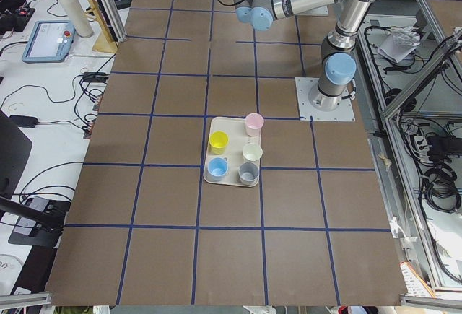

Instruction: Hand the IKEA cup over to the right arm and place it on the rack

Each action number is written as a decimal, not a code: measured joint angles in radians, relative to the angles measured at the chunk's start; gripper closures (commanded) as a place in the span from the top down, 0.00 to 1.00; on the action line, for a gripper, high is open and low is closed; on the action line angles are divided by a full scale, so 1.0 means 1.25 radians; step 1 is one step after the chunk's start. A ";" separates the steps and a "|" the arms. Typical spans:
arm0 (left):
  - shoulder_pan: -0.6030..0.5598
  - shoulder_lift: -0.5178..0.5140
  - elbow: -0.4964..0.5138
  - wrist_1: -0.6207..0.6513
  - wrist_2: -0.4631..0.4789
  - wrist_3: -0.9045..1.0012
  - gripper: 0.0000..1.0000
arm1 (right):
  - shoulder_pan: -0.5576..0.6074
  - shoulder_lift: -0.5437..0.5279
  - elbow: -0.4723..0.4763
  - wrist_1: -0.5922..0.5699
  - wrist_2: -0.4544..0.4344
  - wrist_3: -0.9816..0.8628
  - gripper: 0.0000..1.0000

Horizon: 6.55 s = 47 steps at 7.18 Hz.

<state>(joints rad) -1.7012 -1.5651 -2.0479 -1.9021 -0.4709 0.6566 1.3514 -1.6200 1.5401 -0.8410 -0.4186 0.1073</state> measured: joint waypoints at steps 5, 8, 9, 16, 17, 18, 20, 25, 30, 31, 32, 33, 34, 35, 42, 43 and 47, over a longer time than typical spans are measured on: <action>0.000 -0.002 0.000 -0.004 0.002 -0.004 0.89 | 0.000 0.001 -0.002 -0.001 0.000 -0.001 0.64; 0.010 0.009 0.001 -0.005 0.005 -0.026 1.00 | 0.000 0.001 -0.005 -0.003 0.000 0.000 0.64; 0.036 0.013 0.003 -0.002 0.015 -0.072 1.00 | -0.003 0.002 -0.008 -0.009 -0.005 0.001 0.64; 0.284 -0.019 0.019 0.292 0.755 -0.210 1.00 | -0.010 0.024 -0.004 -0.381 -0.506 0.004 0.57; 0.285 -0.040 0.018 0.379 0.860 -0.241 1.00 | -0.010 0.039 -0.001 -0.446 -0.604 -0.003 0.50; 0.284 -0.063 0.018 0.471 0.984 -0.273 1.00 | -0.010 0.061 0.001 -0.512 -0.694 -0.020 0.50; 0.268 -0.103 0.030 0.633 1.230 -0.327 1.00 | -0.012 0.109 0.004 -0.624 -0.861 -0.097 0.49; 0.113 -0.081 0.338 0.425 1.668 -0.352 1.00 | -0.102 0.198 0.005 -0.779 -1.023 -0.131 0.44; 0.104 -0.032 0.420 0.312 1.703 -0.399 1.00 | -0.115 0.273 0.004 -0.884 -1.016 -0.176 0.58; 0.112 -0.035 0.427 0.307 1.681 -0.401 1.00 | -0.115 0.281 0.004 -0.888 -1.015 -0.176 0.88; 0.124 -0.038 0.431 0.302 1.649 -0.403 1.00 | -0.115 0.293 0.004 -0.892 -1.014 -0.177 1.00; 0.135 -0.039 0.432 0.300 1.632 -0.404 1.00 | -0.115 0.304 0.003 -0.901 -1.012 -0.176 1.00; 0.140 -0.039 0.432 0.298 1.625 -0.404 1.00 | -0.115 0.310 0.003 -0.908 -1.011 -0.177 1.00; 0.142 -0.038 0.431 0.298 1.623 -0.405 1.00 | -0.115 0.311 0.001 -0.908 -1.011 -0.178 1.00; 0.142 -0.029 0.421 0.296 1.629 -0.406 1.00 | 0.072 0.134 -0.085 -0.567 -0.908 -0.102 1.00; 0.142 -0.030 0.421 0.296 1.630 -0.406 1.00 | 0.127 0.118 -0.121 -0.510 -0.912 -0.075 1.00; 0.142 -0.028 0.419 0.297 1.631 -0.405 1.00 | 0.193 0.108 -0.142 -0.467 -0.917 -0.036 1.00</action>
<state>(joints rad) -1.5236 -1.6001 -1.5246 -1.5306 1.5677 0.1499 1.5932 -1.4847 1.3627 -1.4249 -1.5645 0.0617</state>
